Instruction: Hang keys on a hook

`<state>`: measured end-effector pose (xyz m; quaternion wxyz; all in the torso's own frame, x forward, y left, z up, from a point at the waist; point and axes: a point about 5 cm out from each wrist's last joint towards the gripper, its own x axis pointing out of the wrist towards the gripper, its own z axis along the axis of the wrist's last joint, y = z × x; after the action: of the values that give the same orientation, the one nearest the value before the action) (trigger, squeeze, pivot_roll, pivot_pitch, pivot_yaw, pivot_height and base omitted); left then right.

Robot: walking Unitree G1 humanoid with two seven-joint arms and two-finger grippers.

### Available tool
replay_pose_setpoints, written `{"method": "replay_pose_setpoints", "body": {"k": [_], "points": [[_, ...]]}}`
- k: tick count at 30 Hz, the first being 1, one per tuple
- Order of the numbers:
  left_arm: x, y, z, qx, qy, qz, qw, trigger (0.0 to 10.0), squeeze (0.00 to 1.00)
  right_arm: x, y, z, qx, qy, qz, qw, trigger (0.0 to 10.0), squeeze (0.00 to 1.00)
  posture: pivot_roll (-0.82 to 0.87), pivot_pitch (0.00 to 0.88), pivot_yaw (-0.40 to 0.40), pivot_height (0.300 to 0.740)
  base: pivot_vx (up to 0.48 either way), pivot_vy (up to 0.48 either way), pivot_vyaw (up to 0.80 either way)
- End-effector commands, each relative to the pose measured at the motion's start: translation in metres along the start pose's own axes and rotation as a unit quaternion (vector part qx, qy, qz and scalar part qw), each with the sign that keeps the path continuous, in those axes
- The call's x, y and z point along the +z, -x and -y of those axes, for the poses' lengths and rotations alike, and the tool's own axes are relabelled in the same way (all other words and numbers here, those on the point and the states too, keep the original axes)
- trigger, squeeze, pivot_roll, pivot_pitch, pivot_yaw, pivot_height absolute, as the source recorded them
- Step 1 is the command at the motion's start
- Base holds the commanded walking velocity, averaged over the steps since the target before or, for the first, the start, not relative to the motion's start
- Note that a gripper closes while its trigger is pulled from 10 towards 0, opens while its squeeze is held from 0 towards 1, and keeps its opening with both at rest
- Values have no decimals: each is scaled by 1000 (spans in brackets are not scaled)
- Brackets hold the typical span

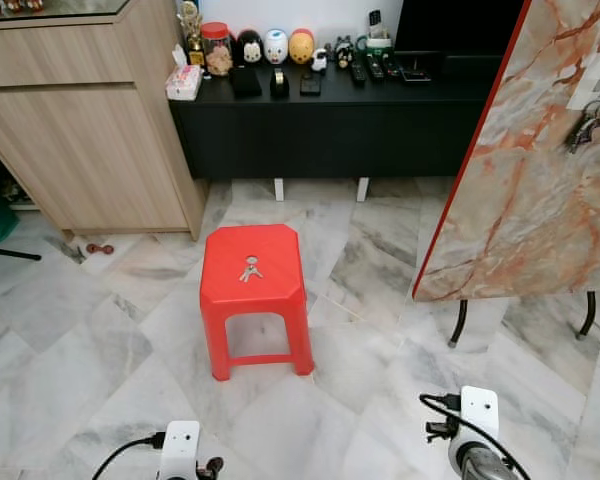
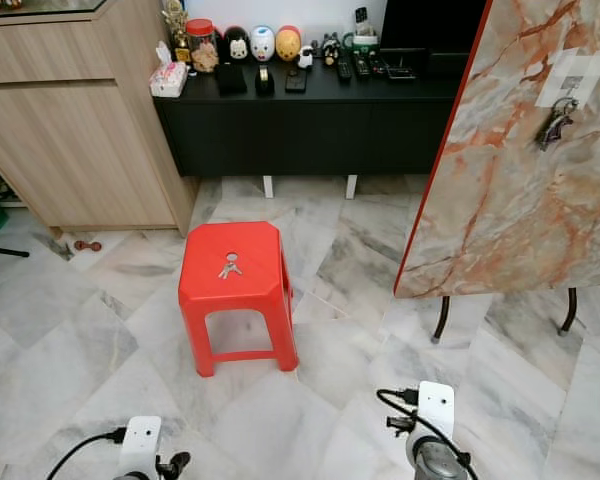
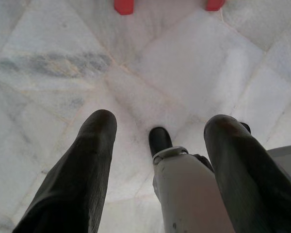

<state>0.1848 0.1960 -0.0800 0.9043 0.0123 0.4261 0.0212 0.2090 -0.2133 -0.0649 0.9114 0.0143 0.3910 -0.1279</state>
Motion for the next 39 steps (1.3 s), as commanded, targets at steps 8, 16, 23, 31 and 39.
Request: {"method": "replay_pose_setpoints", "body": {"k": [8,16,23,31,39], "points": [[-8,2,-1,-1,-7,-19,1000,10000,0,-2,0,1,0,3,-2,1000,10000,0,-73,12,-19,740,0,-313,0],[-9,2,-1,-3,-11,-20,1000,10000,0,-2,0,1,-1,4,-5,1000,10000,0,-75,8,-20,740,0,-427,0],[-8,1,0,-4,-10,-19,1000,10000,0,-2,0,2,-4,4,-6,1000,10000,0,-72,26,-26,740,0,-442,0],[-7,1,0,-3,-9,-18,1000,10000,0,-1,0,2,-10,0,-2,1000,10000,0,-77,36,-24,740,0,-441,0],[-5,1,0,-4,-12,-15,1000,10000,0,0,0,2,-13,-2,-1,1000,10000,0,-85,49,-24,740,0,-443,0]]}}
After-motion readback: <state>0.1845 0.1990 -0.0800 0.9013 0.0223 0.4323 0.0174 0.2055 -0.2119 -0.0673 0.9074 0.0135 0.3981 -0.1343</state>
